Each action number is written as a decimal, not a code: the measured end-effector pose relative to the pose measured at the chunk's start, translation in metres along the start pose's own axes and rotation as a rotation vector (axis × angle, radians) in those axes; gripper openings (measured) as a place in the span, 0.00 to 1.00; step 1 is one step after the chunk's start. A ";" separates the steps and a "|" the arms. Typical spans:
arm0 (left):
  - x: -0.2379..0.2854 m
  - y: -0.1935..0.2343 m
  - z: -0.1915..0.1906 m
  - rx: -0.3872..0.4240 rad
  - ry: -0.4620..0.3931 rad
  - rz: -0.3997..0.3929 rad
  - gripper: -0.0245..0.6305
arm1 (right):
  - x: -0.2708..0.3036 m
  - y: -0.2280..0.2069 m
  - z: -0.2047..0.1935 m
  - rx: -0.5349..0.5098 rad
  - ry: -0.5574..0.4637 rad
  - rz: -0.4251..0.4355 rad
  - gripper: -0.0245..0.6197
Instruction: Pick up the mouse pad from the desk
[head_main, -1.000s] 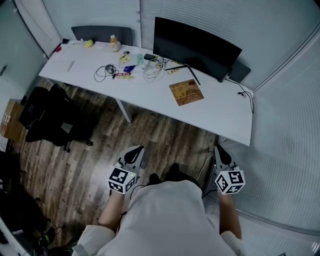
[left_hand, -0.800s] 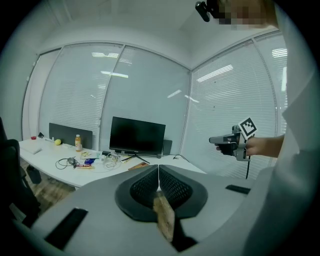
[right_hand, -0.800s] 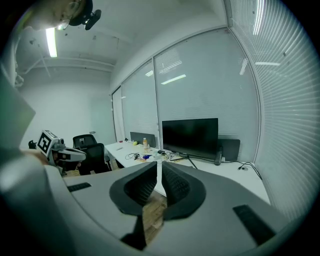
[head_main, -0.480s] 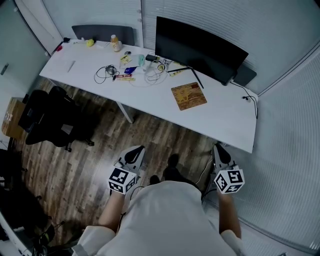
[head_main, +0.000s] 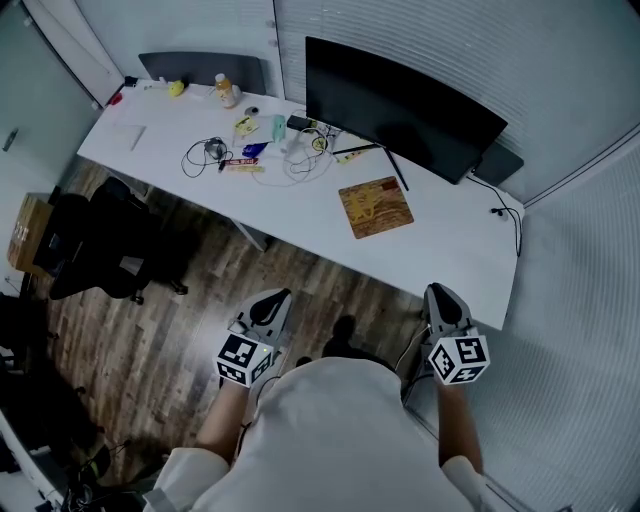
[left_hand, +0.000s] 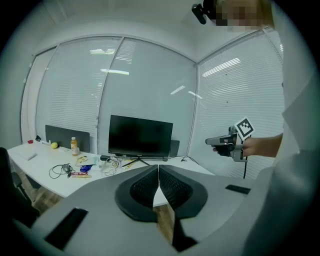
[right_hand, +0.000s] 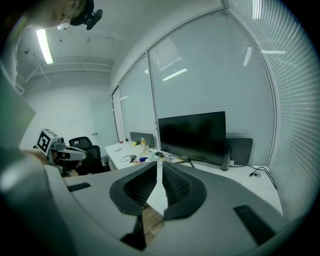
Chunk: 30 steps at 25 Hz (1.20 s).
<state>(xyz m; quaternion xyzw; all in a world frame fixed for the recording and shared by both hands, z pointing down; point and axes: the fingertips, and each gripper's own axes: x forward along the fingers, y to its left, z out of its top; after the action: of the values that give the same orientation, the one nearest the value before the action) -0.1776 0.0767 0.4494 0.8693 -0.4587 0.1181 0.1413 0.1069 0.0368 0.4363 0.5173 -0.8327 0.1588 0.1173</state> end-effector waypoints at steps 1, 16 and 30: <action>0.007 0.001 0.003 0.001 0.001 0.004 0.07 | 0.005 -0.006 0.003 -0.001 0.002 0.005 0.11; 0.093 -0.003 0.035 0.001 0.013 0.074 0.07 | 0.065 -0.078 0.019 0.007 0.021 0.101 0.11; 0.140 -0.001 0.039 -0.015 0.066 0.035 0.07 | 0.088 -0.103 0.011 0.055 0.066 0.100 0.11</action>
<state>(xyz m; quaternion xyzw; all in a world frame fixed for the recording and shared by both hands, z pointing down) -0.0968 -0.0436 0.4602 0.8558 -0.4697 0.1456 0.1605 0.1605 -0.0829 0.4731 0.4724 -0.8487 0.2040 0.1223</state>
